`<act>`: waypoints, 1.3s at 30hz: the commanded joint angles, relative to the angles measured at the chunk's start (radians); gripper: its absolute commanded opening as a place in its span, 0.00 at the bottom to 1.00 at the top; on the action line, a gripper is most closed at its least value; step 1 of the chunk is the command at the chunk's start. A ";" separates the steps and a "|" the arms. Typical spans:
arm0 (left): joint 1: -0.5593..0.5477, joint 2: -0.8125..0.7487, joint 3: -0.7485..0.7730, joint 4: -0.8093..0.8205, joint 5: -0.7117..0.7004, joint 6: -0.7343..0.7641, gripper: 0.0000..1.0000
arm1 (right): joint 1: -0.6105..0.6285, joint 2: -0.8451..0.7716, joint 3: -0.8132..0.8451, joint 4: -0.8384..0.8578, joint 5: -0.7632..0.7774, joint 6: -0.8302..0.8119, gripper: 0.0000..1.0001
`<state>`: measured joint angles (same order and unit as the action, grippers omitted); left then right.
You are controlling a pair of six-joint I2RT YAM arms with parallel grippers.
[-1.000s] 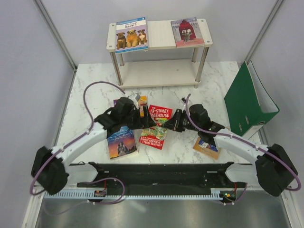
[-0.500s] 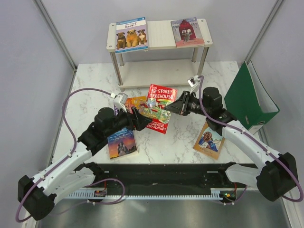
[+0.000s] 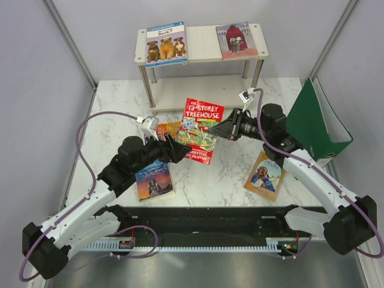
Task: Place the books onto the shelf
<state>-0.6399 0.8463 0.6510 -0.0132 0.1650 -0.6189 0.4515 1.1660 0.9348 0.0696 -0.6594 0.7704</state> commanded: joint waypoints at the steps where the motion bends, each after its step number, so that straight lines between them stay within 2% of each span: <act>1: -0.001 -0.049 0.007 0.019 -0.094 0.056 0.89 | -0.010 -0.035 0.067 0.091 -0.045 0.017 0.00; 5: -0.001 -0.052 0.004 0.034 -0.053 0.065 0.83 | -0.016 -0.034 0.070 0.093 -0.049 0.018 0.00; 6: -0.001 -0.049 0.004 0.041 -0.047 0.062 0.69 | -0.017 -0.034 0.070 0.095 -0.049 0.018 0.00; 9: -0.001 -0.033 -0.004 0.081 -0.006 0.050 0.49 | -0.023 -0.032 0.071 0.101 -0.049 0.024 0.00; 11: -0.001 -0.015 -0.004 0.102 0.039 0.038 0.49 | -0.025 -0.031 0.068 0.108 -0.049 0.026 0.00; 15: -0.001 0.016 0.006 0.114 0.079 0.018 0.60 | -0.033 -0.023 0.071 0.118 -0.045 0.032 0.00; 17: -0.001 0.019 0.009 0.114 0.088 0.018 0.62 | -0.039 -0.020 0.075 0.125 -0.043 0.035 0.00; 19: -0.001 0.019 0.010 0.111 0.093 0.018 0.58 | -0.045 -0.011 0.079 0.136 -0.043 0.043 0.00; 20: -0.001 0.019 0.010 0.111 0.096 0.019 0.49 | -0.048 -0.009 0.079 0.140 -0.043 0.047 0.00; 22: -0.001 0.020 0.010 0.111 0.099 0.019 0.40 | -0.050 0.001 0.076 0.162 -0.046 0.058 0.00; 23: -0.001 0.020 0.010 0.111 0.100 0.018 0.31 | -0.053 0.003 0.076 0.168 -0.049 0.061 0.00; 25: -0.001 0.022 0.013 0.113 0.103 0.016 0.25 | -0.054 0.014 0.075 0.177 -0.055 0.067 0.00; 27: -0.001 0.028 0.016 0.113 0.114 0.018 0.15 | -0.054 0.018 0.075 0.179 -0.059 0.069 0.02; 28: -0.001 0.030 0.024 0.110 0.117 0.021 0.13 | -0.056 0.020 0.073 0.176 -0.057 0.064 0.05; 29: -0.001 0.030 0.027 0.107 0.119 0.021 0.08 | -0.056 0.020 0.072 0.171 -0.055 0.061 0.12; 30: -0.001 0.031 0.030 0.105 0.120 0.019 0.07 | -0.056 0.018 0.071 0.165 -0.051 0.056 0.30; 32: -0.001 0.033 0.045 0.087 0.122 0.021 0.03 | -0.057 0.008 0.067 0.125 -0.017 0.024 0.51; 33: -0.001 0.036 0.053 0.081 0.122 0.022 0.02 | -0.057 0.003 0.065 0.108 -0.003 0.006 0.64; 36: -0.001 0.036 0.108 0.026 0.111 0.031 0.02 | -0.059 -0.026 0.061 -0.005 0.062 -0.068 0.83; 39: 0.000 0.048 0.214 -0.069 0.079 0.053 0.02 | -0.059 -0.063 0.036 -0.066 0.118 -0.120 0.91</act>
<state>-0.6373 0.8879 0.7200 -0.0048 0.2668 -0.6037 0.3904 1.1763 0.9493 0.0574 -0.6266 0.7403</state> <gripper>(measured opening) 0.243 0.867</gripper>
